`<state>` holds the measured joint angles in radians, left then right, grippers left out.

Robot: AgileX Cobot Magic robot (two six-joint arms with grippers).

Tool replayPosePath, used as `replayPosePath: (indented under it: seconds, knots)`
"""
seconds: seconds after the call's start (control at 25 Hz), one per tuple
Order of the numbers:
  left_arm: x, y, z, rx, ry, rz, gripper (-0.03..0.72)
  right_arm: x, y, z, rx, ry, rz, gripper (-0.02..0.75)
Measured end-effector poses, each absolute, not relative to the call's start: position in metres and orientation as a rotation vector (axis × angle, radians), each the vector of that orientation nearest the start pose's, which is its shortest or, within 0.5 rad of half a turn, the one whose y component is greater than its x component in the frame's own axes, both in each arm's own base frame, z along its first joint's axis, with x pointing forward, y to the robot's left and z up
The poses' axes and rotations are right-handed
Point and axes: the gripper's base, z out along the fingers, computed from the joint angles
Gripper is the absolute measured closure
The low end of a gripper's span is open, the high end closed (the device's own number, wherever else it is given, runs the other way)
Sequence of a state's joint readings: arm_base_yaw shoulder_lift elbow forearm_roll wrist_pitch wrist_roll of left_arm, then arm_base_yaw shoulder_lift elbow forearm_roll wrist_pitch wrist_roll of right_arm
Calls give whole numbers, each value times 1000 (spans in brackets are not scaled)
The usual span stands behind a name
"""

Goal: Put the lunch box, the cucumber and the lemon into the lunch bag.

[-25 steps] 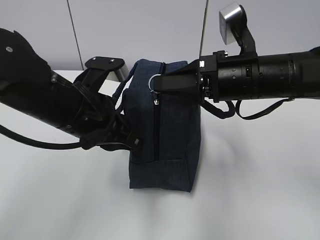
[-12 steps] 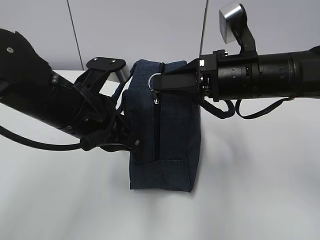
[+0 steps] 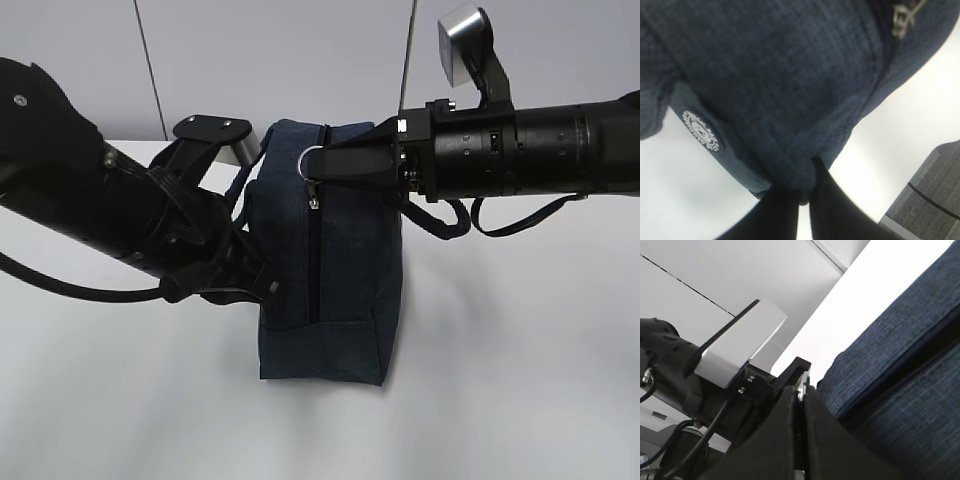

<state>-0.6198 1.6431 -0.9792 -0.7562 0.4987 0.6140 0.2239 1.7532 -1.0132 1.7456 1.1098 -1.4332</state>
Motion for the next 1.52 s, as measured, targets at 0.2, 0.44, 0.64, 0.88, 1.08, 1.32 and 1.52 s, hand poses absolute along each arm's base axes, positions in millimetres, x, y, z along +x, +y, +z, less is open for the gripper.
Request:
replayPosePath:
  seconds: [0.2, 0.44, 0.64, 0.88, 1.08, 1.32, 1.52]
  knots:
    - [251, -216, 213, 854, 2458, -677, 692, 318, 154, 245, -511, 1929, 1481, 738]
    - [250, -215, 212, 880, 2461, -667, 692, 326, 154, 253, -508, 1913, 1423, 738]
    - [249, -215, 212, 894, 2468, -669, 692, 332, 153, 255, -483, 1923, 1373, 738]
    - [249, -215, 211, 906, 2472, -667, 692, 336, 151, 253, -438, 1946, 1316, 738]
    - [248, -214, 211, 917, 2473, -662, 692, 338, 149, 251, -424, 1956, 1283, 738]
    - [247, -214, 210, 928, 2482, -667, 692, 339, 149, 251, -422, 1955, 1275, 738]
    - [247, -214, 210, 932, 2484, -668, 692, 342, 147, 251, -397, 1964, 1231, 738]
